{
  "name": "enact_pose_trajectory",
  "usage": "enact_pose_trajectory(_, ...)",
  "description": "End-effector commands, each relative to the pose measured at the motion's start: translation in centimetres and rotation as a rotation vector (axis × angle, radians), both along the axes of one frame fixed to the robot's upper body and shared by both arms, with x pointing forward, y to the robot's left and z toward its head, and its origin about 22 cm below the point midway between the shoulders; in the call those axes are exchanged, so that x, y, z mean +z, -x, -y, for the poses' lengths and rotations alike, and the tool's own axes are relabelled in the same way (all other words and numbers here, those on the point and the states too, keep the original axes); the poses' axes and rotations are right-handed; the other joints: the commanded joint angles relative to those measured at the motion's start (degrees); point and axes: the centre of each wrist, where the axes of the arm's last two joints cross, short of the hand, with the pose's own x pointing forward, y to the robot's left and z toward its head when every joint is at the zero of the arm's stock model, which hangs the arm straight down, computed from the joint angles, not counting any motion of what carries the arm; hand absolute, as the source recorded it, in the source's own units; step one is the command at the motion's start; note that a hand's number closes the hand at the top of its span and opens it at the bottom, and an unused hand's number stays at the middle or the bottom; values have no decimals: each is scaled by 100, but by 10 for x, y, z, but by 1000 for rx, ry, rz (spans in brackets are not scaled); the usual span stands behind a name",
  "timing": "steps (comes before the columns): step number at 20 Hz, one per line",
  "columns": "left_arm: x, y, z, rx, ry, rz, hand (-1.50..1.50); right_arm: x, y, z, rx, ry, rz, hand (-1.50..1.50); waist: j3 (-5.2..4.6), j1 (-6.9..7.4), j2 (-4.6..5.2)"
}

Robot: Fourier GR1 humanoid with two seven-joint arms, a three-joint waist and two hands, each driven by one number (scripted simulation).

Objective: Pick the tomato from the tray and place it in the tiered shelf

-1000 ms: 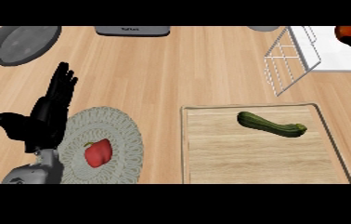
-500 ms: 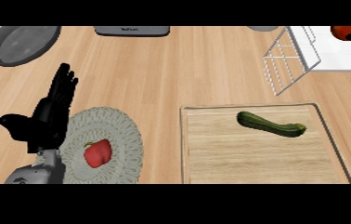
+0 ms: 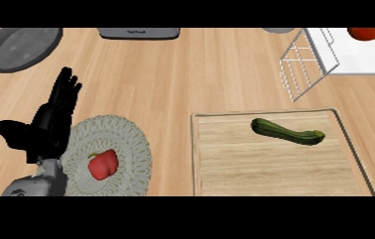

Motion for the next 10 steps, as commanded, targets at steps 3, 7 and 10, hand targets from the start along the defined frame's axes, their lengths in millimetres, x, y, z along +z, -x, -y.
enact_pose_trajectory(3,9,-1,5,3,-4,-3,0,18,51,53,-123,-102,-24,-150,4,-20,-4)
enact_pose_trajectory(7,-4,1,0,5,-10,-9,0,10,88,81,-130,-99,-12,-150,5,-46,0)
enact_pose_trajectory(10,13,11,-11,1,-7,1,0,8,123,103,-114,-86,-38,-150,11,-27,-9)
